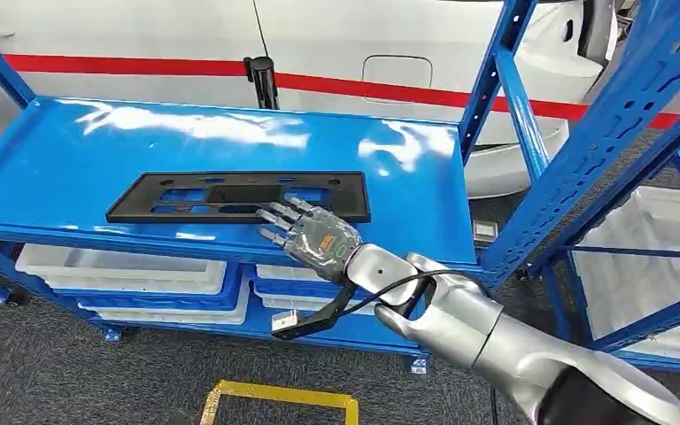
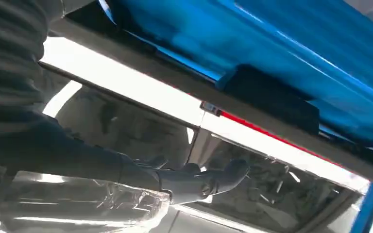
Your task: Take the parts from the cabinet and place them on the table.
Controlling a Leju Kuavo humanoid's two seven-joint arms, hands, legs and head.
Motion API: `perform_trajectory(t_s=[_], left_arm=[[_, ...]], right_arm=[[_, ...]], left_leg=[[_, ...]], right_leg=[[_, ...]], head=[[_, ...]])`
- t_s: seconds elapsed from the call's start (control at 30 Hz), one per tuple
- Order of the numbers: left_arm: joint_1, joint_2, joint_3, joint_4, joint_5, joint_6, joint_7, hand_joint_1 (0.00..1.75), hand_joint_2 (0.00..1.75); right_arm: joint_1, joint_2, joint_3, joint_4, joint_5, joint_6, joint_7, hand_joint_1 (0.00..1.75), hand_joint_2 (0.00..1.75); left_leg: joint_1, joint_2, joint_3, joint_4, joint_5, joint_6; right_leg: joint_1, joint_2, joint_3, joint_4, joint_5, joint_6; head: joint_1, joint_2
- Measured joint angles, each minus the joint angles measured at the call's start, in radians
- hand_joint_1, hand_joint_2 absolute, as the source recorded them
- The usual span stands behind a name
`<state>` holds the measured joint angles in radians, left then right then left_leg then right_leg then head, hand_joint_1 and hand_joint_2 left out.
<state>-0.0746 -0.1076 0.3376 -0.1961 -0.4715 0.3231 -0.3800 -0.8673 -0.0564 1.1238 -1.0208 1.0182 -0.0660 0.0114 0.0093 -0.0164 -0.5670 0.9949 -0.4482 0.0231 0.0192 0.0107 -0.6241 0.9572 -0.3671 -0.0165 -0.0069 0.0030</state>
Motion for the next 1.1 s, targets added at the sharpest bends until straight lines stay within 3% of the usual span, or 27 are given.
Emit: perform_trajectory(t_s=[0.6, 1.1], left_arm=[[-0.002, -0.009, -0.002, 0.000, -0.024, -0.017, 0.010, 0.00, 1.75], [-0.003, -0.014, -0.002, 0.000, -0.032, -0.016, 0.014, 0.00, 1.75]], right_arm=[[0.000, 0.094, -0.048, 0.162, 0.077, -0.048, 0.060, 0.00, 1.75], [-0.001, 0.140, -0.095, 0.252, 0.122, -0.067, 0.090, 0.00, 1.75]], left_leg=[[0.000, 0.000, 0.000, 0.000, 0.000, -0.001], [0.000, 0.000, 0.000, 0.000, 0.000, -0.001]], right_leg=[[0.000, 0.000, 0.000, 0.000, 0.000, 0.000], [0.000, 0.001, 0.000, 0.000, 0.000, 0.000]], head=[[0.000, 0.000], [0.000, 0.000]])
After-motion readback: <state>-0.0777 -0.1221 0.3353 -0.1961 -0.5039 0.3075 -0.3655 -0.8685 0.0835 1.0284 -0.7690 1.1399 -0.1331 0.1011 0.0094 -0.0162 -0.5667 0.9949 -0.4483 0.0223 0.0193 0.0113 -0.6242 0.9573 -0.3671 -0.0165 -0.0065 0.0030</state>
